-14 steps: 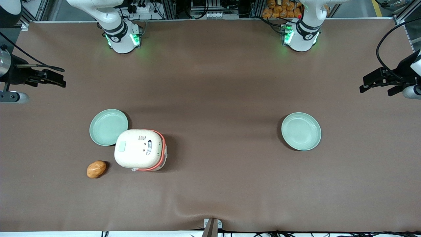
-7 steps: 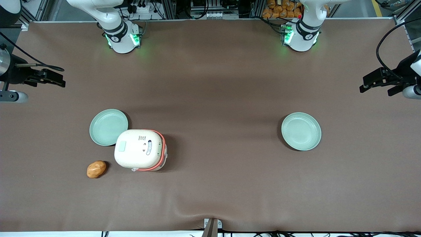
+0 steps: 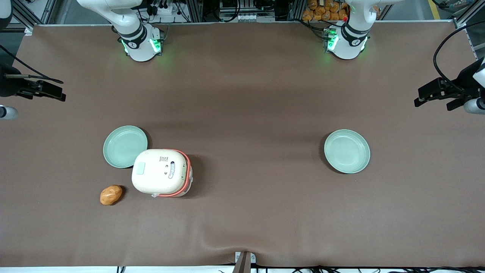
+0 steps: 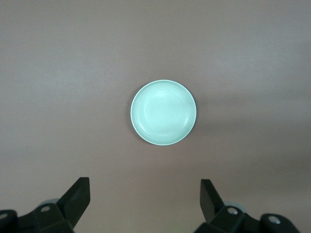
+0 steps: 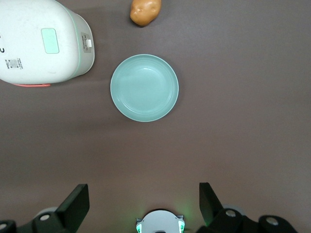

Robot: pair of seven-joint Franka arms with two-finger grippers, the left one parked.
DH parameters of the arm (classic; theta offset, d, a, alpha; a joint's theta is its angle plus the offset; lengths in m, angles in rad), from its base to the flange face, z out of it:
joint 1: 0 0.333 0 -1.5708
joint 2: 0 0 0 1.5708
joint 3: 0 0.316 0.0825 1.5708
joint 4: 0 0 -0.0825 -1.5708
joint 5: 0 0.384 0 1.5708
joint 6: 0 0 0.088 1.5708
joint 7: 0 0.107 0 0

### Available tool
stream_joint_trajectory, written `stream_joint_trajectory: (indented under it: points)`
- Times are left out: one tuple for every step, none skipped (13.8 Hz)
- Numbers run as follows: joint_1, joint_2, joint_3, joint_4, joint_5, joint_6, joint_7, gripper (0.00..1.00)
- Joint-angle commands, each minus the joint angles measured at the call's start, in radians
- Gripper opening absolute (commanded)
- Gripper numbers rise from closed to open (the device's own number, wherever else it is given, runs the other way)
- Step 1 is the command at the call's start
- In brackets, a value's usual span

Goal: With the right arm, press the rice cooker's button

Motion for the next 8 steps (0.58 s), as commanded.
stream_joint_trajectory:
  points:
    - [0.0,-0.015,0.006,-0.001,-0.009,-0.004,-0.01,1.0]
    - [0.0,-0.015,0.006,-0.001,-0.008,-0.007,-0.01,1.0]
    - [0.0,-0.015,0.006,-0.001,-0.008,-0.007,-0.01,1.0]
    - [0.001,-0.015,0.006,0.002,-0.008,-0.007,-0.01,1.0]
    - [0.001,-0.015,0.006,0.002,-0.006,-0.007,-0.01,1.0]
    - [0.001,-0.015,0.006,0.002,-0.008,-0.008,-0.008,1.0]
    - [0.001,-0.015,0.006,0.004,-0.008,-0.01,-0.01,1.0]
    - [0.001,-0.015,0.006,0.009,0.0,-0.008,-0.01,1.0]
